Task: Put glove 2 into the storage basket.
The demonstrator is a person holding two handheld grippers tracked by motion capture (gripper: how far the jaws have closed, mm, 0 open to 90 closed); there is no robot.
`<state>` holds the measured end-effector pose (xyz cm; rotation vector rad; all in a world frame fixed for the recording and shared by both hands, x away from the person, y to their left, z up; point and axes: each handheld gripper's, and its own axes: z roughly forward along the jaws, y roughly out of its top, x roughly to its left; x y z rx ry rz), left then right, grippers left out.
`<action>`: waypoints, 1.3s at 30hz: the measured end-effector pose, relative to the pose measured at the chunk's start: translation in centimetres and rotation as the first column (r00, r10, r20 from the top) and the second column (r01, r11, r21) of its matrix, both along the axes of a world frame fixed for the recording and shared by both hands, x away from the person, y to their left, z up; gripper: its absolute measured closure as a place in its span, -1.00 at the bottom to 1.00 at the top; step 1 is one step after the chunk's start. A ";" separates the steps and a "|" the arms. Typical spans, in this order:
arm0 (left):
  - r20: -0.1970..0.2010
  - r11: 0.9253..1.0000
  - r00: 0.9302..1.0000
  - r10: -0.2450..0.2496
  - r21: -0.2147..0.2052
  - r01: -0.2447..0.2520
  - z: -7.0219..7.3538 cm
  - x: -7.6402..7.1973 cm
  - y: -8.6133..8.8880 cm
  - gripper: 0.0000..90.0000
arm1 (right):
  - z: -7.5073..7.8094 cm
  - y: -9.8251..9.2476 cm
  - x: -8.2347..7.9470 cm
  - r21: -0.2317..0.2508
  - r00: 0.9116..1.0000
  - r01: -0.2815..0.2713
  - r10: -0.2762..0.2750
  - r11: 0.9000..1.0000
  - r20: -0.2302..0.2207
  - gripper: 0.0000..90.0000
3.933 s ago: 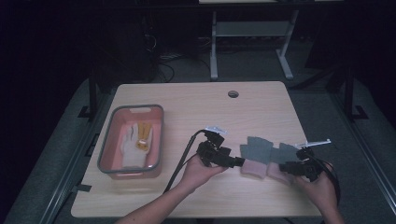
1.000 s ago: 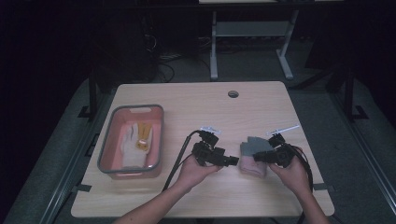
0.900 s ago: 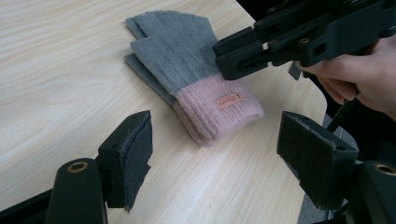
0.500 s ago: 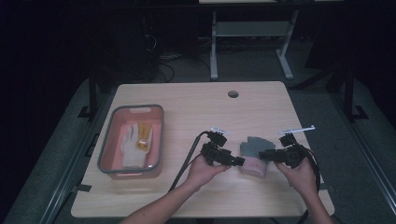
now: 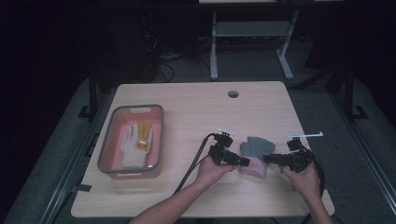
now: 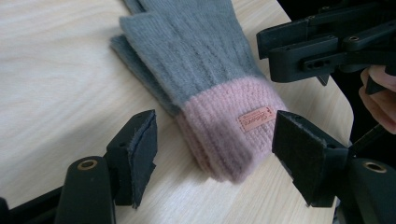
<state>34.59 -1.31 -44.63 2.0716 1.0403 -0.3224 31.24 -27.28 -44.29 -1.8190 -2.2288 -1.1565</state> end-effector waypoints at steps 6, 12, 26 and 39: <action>-0.008 1.000 1.000 -0.003 0.013 0.003 -0.6 0.0 -0.8 -0.30 | -0.6 -0.2 0.2 0.019 1.000 0.014 -0.014 1.000 -0.015 0.11; -0.034 1.000 0.999 -0.001 0.027 0.002 -1.2 0.1 -1.4 -0.27 | -1.4 -0.3 0.4 0.047 0.999 0.033 -0.031 0.998 -0.037 0.08; -0.058 1.000 0.998 0.007 0.014 -0.006 -1.7 0.2 -1.9 -0.12 | -2.7 -0.4 0.3 0.135 0.996 0.056 -0.046 0.989 -0.077 0.19; -0.089 0.999 0.996 0.022 -0.025 -0.024 -1.7 0.7 -1.4 0.27 | -3.0 -0.2 0.1 0.217 0.994 0.079 -0.061 0.973 -0.089 0.60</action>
